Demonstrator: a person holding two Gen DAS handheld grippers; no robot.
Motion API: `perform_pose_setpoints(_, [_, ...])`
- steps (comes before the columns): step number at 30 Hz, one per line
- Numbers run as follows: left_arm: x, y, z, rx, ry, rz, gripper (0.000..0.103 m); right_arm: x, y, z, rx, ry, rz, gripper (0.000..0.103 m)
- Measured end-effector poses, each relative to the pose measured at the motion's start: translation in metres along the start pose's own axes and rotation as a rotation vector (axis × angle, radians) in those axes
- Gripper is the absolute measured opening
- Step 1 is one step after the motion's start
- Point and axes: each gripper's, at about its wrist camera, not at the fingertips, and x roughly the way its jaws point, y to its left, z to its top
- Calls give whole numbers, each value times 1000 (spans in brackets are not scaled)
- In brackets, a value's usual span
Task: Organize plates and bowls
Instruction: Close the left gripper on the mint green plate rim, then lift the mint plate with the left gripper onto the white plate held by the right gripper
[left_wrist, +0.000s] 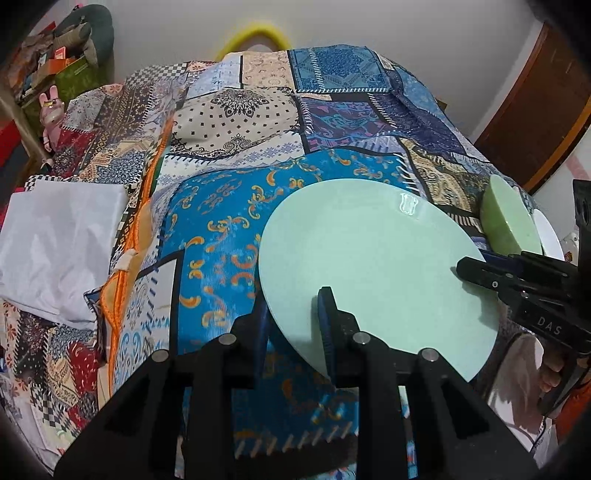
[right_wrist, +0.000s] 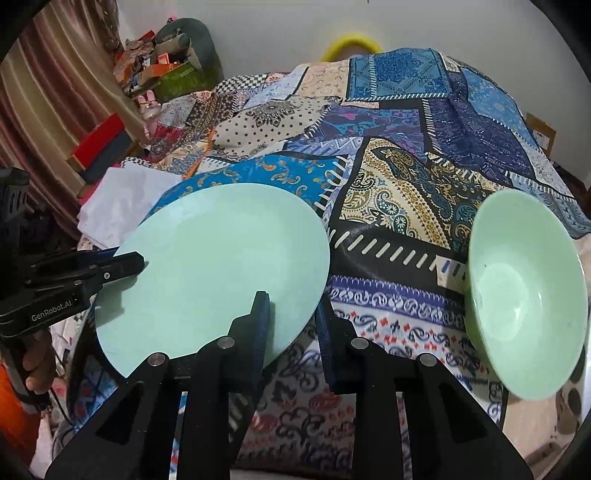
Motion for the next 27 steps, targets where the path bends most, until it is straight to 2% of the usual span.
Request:
perform_pose_setpoints(16, [-77,-34,-27,30,-82,23,25,-69,12,-26,-1,-91,31,23])
perform_pose_setpoints(27, [-130,-67,-52,53,-138,14,25,-122,16,-51,5,-165,35,23])
